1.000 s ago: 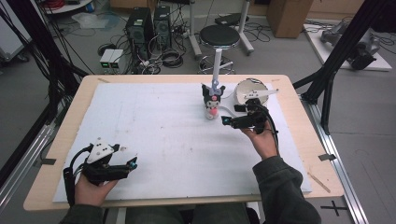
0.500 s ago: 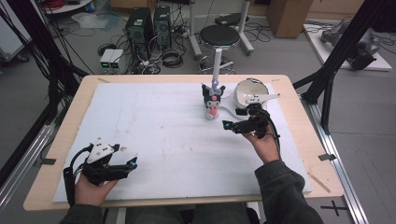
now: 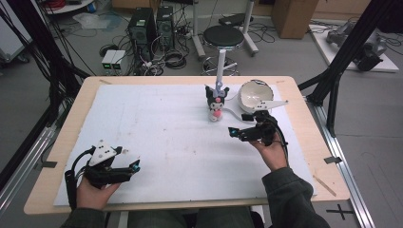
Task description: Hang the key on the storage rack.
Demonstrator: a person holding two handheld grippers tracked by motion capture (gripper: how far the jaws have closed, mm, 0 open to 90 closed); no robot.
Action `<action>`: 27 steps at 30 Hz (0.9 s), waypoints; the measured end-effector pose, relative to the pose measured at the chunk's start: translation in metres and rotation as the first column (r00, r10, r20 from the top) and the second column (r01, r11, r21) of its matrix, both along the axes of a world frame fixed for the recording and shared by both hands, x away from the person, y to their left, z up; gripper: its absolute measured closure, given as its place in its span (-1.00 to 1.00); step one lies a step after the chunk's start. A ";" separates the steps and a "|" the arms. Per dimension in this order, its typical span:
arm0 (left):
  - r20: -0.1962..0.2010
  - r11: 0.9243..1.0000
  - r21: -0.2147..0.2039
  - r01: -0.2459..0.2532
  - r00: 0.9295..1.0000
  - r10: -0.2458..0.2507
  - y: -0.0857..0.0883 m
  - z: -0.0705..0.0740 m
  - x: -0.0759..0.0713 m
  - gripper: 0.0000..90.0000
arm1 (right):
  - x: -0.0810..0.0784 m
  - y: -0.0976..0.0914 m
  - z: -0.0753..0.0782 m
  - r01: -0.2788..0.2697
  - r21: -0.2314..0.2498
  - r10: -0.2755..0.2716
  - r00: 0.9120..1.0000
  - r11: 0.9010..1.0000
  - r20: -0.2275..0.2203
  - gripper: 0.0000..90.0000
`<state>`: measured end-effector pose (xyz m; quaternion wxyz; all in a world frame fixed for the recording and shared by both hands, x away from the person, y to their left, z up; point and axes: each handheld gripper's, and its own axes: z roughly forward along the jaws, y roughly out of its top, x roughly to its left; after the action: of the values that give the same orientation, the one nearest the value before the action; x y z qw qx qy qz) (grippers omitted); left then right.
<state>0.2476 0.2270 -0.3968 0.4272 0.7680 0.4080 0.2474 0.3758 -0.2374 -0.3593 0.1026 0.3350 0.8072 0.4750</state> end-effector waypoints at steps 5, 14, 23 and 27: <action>0.001 1.000 -0.001 -0.001 1.000 0.001 0.000 0.000 -0.001 -0.51 | -0.004 -0.004 -0.005 0.004 0.000 -0.004 1.000 1.000 -0.003 -0.73; 0.000 1.000 -0.003 0.001 1.000 -0.001 -0.001 0.001 0.000 -0.51 | -0.011 -0.010 -0.012 0.013 -0.003 -0.013 1.000 1.000 -0.001 -0.73; -0.001 1.000 -0.007 0.002 1.000 -0.002 -0.001 0.001 -0.002 -0.51 | -0.018 -0.014 -0.018 0.010 -0.018 -0.010 1.000 1.000 0.006 -0.73; 0.002 1.000 -0.007 0.000 1.000 0.000 0.000 0.001 -0.002 -0.51 | -0.021 -0.016 -0.021 0.011 -0.025 -0.011 1.000 1.000 0.010 -0.73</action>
<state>0.2457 0.2267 -0.3957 0.4306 0.7662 0.4083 0.2468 0.3546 -0.2532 -0.3806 0.1136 0.3357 0.8108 0.4659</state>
